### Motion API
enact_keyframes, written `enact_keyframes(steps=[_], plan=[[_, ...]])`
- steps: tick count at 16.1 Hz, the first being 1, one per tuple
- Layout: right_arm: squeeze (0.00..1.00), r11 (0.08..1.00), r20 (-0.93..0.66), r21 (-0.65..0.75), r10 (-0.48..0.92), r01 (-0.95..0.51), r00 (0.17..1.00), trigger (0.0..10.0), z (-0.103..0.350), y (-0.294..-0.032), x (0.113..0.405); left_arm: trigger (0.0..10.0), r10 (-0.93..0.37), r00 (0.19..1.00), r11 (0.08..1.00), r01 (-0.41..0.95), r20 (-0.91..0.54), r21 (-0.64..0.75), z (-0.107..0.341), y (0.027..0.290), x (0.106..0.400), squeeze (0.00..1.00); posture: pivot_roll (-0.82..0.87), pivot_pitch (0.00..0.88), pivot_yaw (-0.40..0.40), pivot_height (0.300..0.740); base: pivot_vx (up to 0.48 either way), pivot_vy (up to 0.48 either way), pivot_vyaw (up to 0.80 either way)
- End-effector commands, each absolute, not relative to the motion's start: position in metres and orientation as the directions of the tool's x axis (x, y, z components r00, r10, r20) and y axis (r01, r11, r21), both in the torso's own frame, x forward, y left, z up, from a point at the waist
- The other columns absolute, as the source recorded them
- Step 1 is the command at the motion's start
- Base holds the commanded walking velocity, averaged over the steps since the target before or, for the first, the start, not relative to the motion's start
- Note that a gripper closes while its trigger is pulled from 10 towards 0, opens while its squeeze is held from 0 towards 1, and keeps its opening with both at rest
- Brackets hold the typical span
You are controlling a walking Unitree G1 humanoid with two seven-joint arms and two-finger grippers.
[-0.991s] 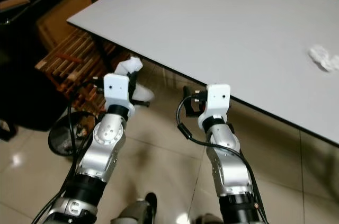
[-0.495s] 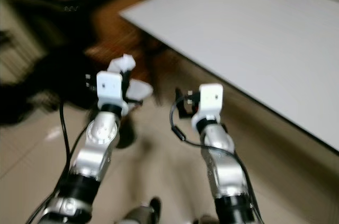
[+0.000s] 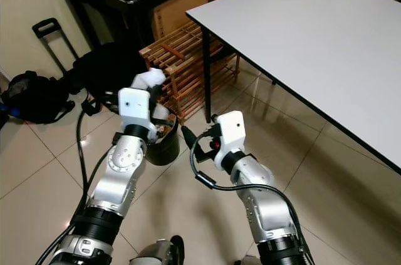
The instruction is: Picking trash to rubbish bin
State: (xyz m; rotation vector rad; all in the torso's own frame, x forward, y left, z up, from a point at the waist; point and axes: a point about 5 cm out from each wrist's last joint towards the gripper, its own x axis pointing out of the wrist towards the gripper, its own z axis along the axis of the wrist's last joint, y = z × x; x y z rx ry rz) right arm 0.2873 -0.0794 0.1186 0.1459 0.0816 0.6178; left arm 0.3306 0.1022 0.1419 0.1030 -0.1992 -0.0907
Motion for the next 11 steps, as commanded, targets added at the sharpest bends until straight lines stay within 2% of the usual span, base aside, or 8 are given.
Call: enact_keyframes(steps=[1,5,11], plan=[[0.00,0.783,-0.017,0.168,0.610,-0.599,0.792,10.0,0.122,-0.076,0.285,10.0,-0.096,0.978,0.990,0.075,0.187,0.116,0.141,0.104,0.331,0.00,-0.07,0.145,0.046,0.740,0.000,0.000,0.00],[0.00,0.756,0.091,0.345,0.563,-0.556,0.822,10.0,0.139,-0.081,0.291,10.0,-0.123,0.976,0.988,0.103,0.178,0.117,0.139,0.101,0.330,0.00,-0.07,0.149,0.044,0.740,0.000,0.000,0.00],[0.00,0.744,0.084,0.350,0.580,-0.569,0.810,10.0,0.138,-0.079,0.289,10.0,-0.146,0.976,0.985,0.127,0.164,0.116,0.138,0.099,0.330,0.00,-0.07,0.152,0.046,0.740,0.000,0.000,0.00]])
